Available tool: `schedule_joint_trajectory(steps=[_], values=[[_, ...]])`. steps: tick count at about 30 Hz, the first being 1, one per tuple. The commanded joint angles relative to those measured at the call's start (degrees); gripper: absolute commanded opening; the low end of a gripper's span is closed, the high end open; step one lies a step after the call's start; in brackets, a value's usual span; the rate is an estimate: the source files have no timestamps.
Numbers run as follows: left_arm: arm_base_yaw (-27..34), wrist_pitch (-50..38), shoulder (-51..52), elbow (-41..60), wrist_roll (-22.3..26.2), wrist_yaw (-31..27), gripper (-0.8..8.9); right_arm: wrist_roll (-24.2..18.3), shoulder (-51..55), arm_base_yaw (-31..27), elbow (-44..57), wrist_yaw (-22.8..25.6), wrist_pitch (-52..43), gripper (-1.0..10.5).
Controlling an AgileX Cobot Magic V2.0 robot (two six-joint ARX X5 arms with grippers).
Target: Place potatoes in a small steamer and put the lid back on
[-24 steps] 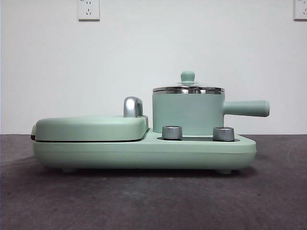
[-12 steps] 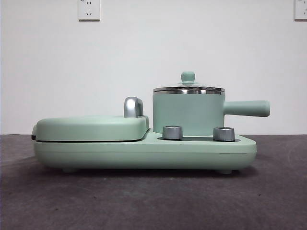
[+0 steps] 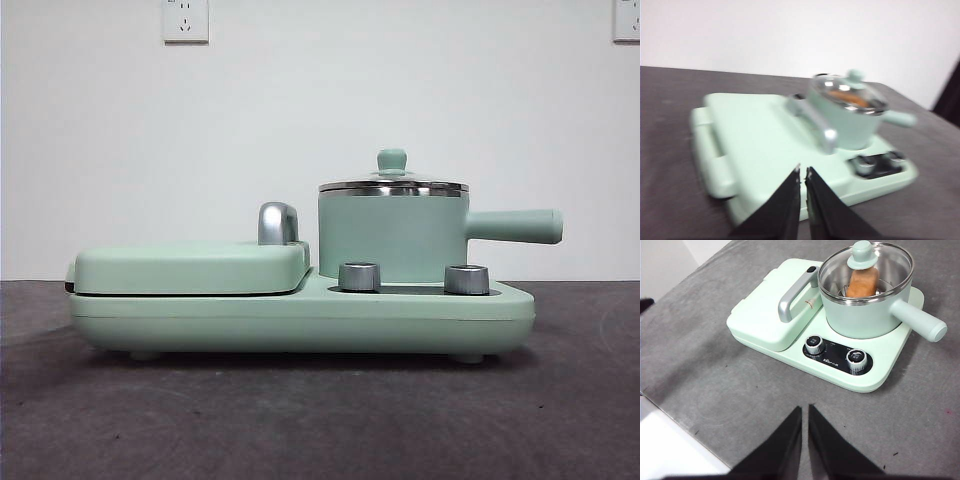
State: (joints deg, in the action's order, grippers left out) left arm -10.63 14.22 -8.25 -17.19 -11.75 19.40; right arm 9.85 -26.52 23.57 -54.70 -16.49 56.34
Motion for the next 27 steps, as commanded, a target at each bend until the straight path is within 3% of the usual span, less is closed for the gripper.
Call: schedule_joint_trajectory(steps=[1, 7, 14, 27], values=[[3.32, -1.01, 3.39, 4.04, 2.49, -0.70, 0.19, -0.44, -0.31, 0.31, -0.48, -0.02, -0.61, 0.2], [8.11, -0.55, 6.88, 9.05, 2.43, -8.46, 0.19, -0.44, -0.31, 0.28, -0.48, 0.00, -0.63, 0.2], [8.98, -1.01, 8.09, 12.37, 2.51, -19.52, 0.19, -0.46, -0.31, 0.31, -0.46, 0.00, -0.61, 0.2], [8.96, -3.89, 8.09, 16.20, 2.49, -19.87, 0.19, -0.44, -0.31, 0.31, -0.48, -0.02, -0.63, 0.2]])
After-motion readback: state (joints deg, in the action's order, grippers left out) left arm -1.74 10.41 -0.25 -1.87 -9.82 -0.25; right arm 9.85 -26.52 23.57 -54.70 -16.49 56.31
